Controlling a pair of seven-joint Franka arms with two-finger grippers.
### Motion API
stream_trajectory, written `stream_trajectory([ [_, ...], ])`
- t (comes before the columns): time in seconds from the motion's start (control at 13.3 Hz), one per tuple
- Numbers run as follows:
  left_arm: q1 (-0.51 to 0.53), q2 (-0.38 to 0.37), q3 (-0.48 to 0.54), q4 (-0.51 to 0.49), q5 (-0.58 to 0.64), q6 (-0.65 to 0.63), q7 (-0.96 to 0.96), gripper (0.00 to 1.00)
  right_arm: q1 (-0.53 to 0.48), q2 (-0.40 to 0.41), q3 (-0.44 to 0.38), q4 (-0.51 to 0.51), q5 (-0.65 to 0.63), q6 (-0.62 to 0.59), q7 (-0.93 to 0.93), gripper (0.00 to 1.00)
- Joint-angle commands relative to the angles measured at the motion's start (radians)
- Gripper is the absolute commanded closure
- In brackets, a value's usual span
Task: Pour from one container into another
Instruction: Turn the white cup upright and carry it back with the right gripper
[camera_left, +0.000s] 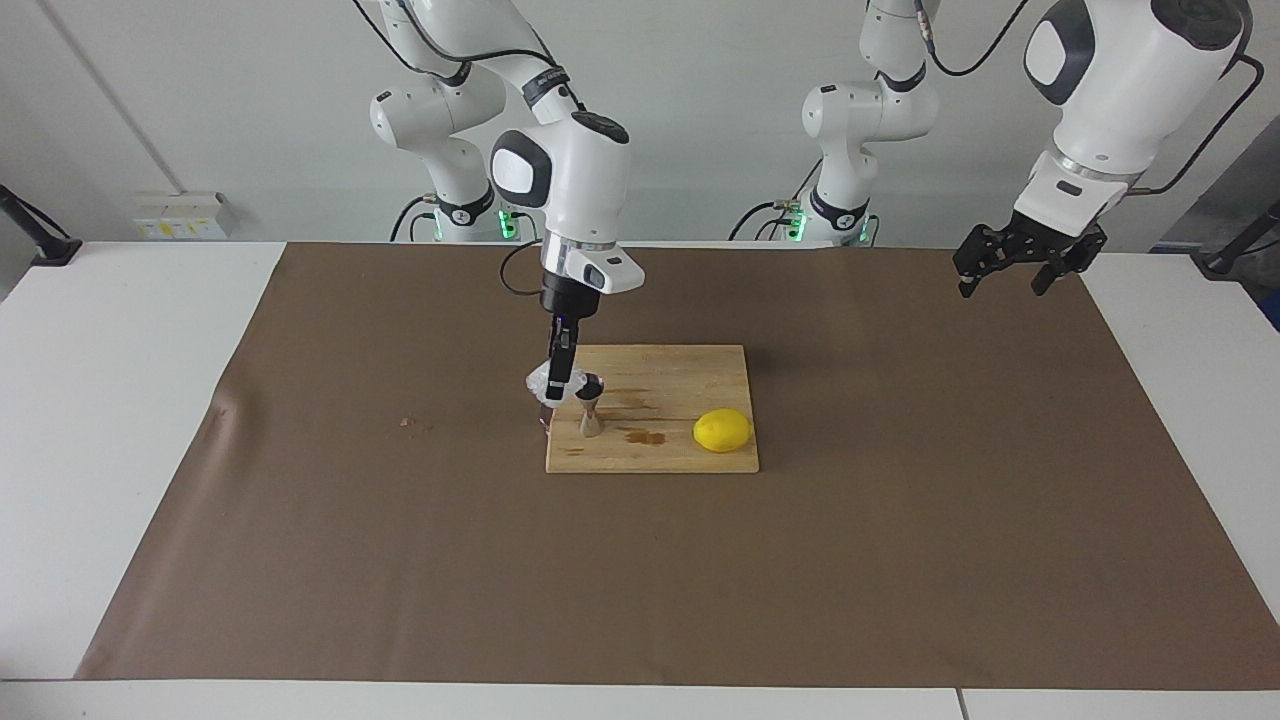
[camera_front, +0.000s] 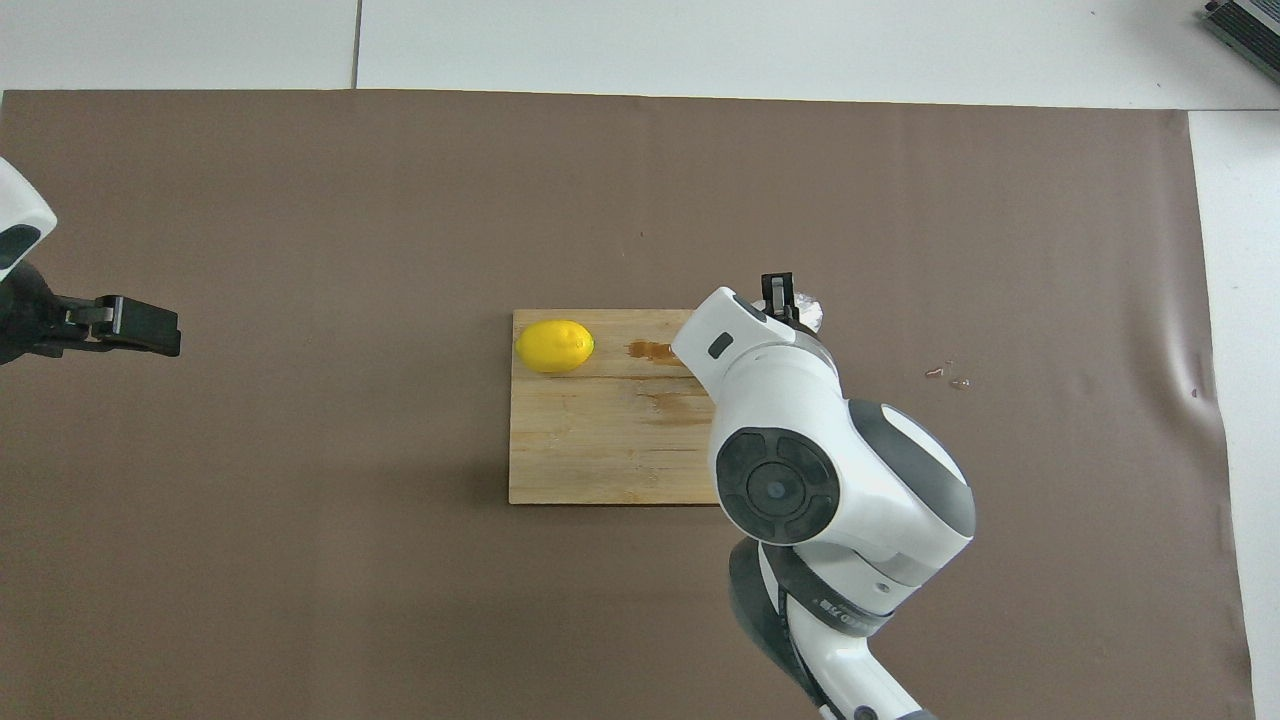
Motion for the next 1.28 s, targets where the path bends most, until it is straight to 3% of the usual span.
stream_trajectory([
  [0.0, 0.006, -0.026, -0.003, -0.031, 0.005, 0.015, -0.001, 0.00, -0.037, -0.009, 0.009, 0.004, 0.096, -0.005, -0.046, 1.00],
  [0.53, 0.006, -0.026, -0.003, -0.031, 0.005, 0.013, -0.001, 0.00, -0.150, -0.014, 0.008, 0.016, 0.458, -0.016, -0.316, 1.00],
  [1.06, 0.006, -0.026, -0.003, -0.031, 0.005, 0.013, -0.001, 0.00, -0.408, 0.008, 0.008, -0.082, 0.957, -0.025, -0.779, 1.00],
  [1.21, 0.006, -0.026, -0.003, -0.031, 0.005, 0.015, -0.001, 0.00, -0.463, 0.032, 0.008, -0.094, 1.008, -0.031, -0.870, 1.00],
])
